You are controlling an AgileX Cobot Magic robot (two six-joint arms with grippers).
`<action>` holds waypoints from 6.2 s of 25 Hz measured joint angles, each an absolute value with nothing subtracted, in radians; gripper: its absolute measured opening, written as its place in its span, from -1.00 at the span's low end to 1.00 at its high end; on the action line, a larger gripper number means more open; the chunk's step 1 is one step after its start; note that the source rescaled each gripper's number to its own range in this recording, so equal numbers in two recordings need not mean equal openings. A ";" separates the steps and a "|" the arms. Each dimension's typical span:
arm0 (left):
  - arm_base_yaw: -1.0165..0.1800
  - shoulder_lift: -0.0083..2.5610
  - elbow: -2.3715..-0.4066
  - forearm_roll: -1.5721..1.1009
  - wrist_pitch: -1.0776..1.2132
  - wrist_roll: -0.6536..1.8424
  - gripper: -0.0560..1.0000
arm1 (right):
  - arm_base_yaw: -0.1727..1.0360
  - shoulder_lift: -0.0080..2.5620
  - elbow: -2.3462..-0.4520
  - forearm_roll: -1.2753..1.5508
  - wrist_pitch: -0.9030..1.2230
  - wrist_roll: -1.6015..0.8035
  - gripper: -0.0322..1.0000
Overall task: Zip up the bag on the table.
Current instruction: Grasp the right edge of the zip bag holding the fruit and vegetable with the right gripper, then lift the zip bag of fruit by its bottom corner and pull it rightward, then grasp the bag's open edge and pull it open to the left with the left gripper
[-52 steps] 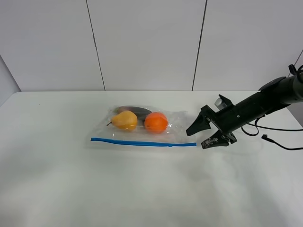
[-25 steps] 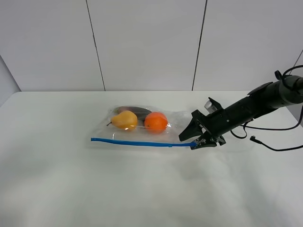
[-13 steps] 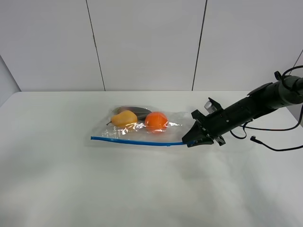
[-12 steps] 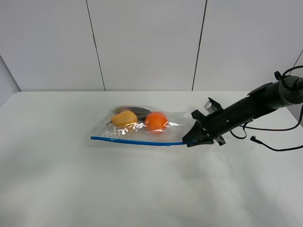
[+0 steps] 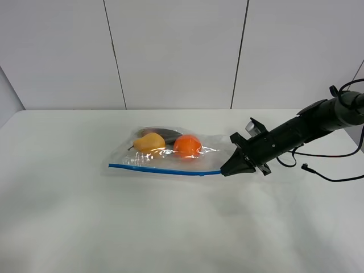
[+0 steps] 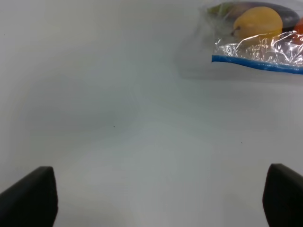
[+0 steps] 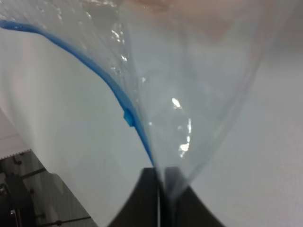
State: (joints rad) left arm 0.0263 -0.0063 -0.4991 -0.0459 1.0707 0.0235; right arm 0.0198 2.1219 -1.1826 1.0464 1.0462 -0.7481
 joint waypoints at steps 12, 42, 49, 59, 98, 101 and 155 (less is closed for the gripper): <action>0.026 -0.006 -0.499 -0.046 1.071 0.023 1.00 | 0.020 2.113 -1.183 1.161 1.137 -0.766 -0.94; 0.026 0.307 -0.728 -0.023 0.928 0.098 1.00 | 0.020 2.079 -1.183 1.275 1.205 -0.793 -0.94; 0.026 0.681 -0.878 -0.012 0.703 0.718 1.00 | 0.020 2.079 -1.183 1.273 1.205 -0.799 -0.94; 0.022 1.052 -0.881 -0.328 0.453 1.449 1.00 | 0.020 2.079 -1.183 1.272 1.205 -0.808 -0.94; -0.791 1.977 -0.883 -0.508 -0.671 1.269 0.08 | 0.020 2.079 -1.183 1.269 1.206 -0.811 -0.94; -0.791 1.977 -0.883 -0.508 -0.672 1.258 -0.23 | 0.020 2.079 -1.183 1.269 1.206 -0.811 -0.94; -0.408 1.977 -0.740 -0.357 -0.902 1.257 -0.89 | 0.020 2.079 -1.185 1.302 1.202 -0.807 -0.94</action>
State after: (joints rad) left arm -0.4079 1.9774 -0.7403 -0.3573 -0.9023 1.2568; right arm 0.0198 2.0788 -1.1851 1.3019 1.2022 -0.8075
